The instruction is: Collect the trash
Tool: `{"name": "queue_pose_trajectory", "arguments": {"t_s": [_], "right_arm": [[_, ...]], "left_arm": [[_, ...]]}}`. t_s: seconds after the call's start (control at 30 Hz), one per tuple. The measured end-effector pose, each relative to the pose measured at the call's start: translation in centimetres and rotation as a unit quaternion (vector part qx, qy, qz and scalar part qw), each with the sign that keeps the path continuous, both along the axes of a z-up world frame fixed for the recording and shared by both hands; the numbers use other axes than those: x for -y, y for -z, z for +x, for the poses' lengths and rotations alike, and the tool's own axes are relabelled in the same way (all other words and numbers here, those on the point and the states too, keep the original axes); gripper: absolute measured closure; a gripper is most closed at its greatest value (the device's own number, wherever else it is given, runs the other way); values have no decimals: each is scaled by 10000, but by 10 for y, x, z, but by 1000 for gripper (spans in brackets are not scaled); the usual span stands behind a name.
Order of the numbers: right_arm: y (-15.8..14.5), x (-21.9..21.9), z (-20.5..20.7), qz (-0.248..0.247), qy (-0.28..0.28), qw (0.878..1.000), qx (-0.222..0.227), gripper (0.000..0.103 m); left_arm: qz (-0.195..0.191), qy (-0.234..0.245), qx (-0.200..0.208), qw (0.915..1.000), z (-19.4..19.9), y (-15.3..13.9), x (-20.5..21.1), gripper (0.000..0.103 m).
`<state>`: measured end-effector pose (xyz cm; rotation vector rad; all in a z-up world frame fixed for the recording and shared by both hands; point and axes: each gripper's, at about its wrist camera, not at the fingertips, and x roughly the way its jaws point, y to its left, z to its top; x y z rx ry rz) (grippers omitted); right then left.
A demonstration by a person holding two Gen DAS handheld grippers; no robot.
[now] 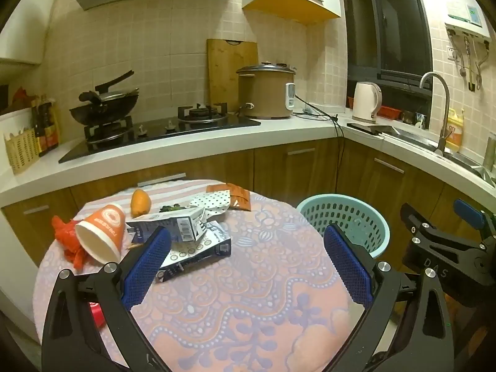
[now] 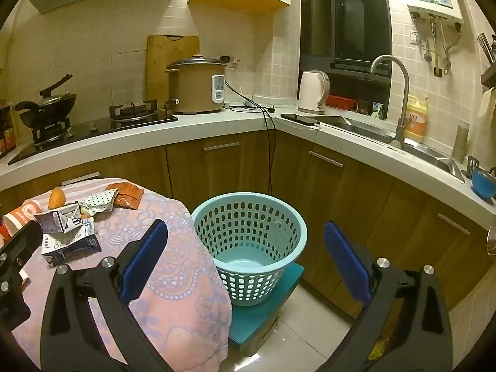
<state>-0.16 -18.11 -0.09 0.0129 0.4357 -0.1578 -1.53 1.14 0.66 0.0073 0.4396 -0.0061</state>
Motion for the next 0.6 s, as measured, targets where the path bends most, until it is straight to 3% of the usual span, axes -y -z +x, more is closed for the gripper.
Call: {"name": "queue_pose_trajectory", "arguments": {"t_s": [0.6], "right_arm": [[2,-9,1,-119,-48,9999,25,8]], "left_arm": [[53,31,-49,10000,1,-3,4,8]]}}
